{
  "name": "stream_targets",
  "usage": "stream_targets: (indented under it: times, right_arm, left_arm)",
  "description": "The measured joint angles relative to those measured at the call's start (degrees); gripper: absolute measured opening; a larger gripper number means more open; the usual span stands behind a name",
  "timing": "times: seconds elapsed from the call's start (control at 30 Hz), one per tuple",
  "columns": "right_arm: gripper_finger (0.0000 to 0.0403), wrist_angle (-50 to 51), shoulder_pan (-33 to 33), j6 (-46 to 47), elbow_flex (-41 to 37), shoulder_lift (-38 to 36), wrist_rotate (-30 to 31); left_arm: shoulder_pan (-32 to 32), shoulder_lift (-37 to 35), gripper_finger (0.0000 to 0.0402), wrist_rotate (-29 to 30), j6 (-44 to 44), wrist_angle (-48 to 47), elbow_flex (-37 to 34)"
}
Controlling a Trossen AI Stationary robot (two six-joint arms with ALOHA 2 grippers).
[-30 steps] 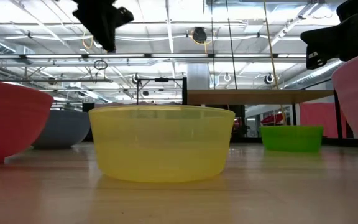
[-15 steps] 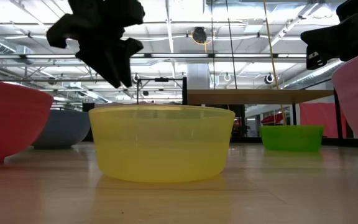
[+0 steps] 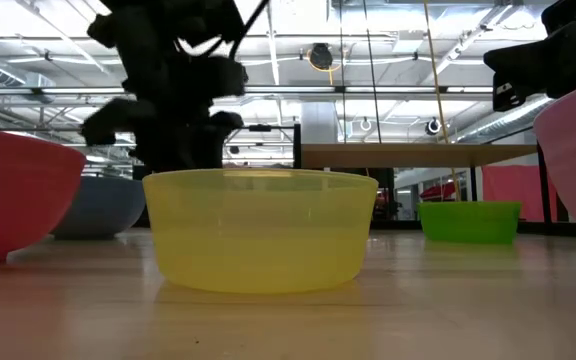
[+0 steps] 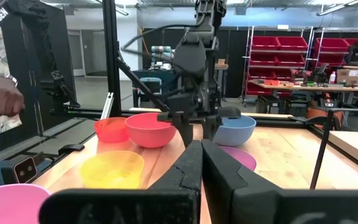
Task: Place and stack bowls onto a shelf
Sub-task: Put the small violet bowl on the shelf
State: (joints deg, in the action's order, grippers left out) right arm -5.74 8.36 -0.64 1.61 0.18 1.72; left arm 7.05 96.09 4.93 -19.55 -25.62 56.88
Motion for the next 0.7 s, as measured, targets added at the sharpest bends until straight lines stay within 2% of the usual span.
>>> stream_targets:
  times: [0.13, 0.23, 0.33, 0.5, 0.7]
  right_arm:
    - [0.0002, -0.02, -0.01, 0.0, 0.02, 0.0, 0.0]
    - [0.0002, -0.02, 0.0, 0.0, 0.02, -0.02, -0.02]
    - [0.0002, -0.01, -0.01, -0.01, 0.02, 0.0, -0.02]
    - [0.0002, 0.0, 0.0, -0.02, 0.0, -0.01, -0.02]
    - [0.0002, 0.0, 0.0, -0.02, 0.0, 0.0, -0.02]
  left_arm:
    - [0.0, 1.82, 0.0174, 2.62, 0.31, 0.64, 0.0]
    - [0.0, 2.44, 0.016, 2.69, 0.2, 0.49, 0.0]
    - [0.0, 2.32, 0.0119, 2.7, 0.2, 1.74, 0.03]
    - [0.21, 2.33, 0.0022, 2.71, -1.5, 1.93, 0.04]
    - [0.2, 2.33, 0.0008, 2.77, -2.76, 1.39, 1.41]
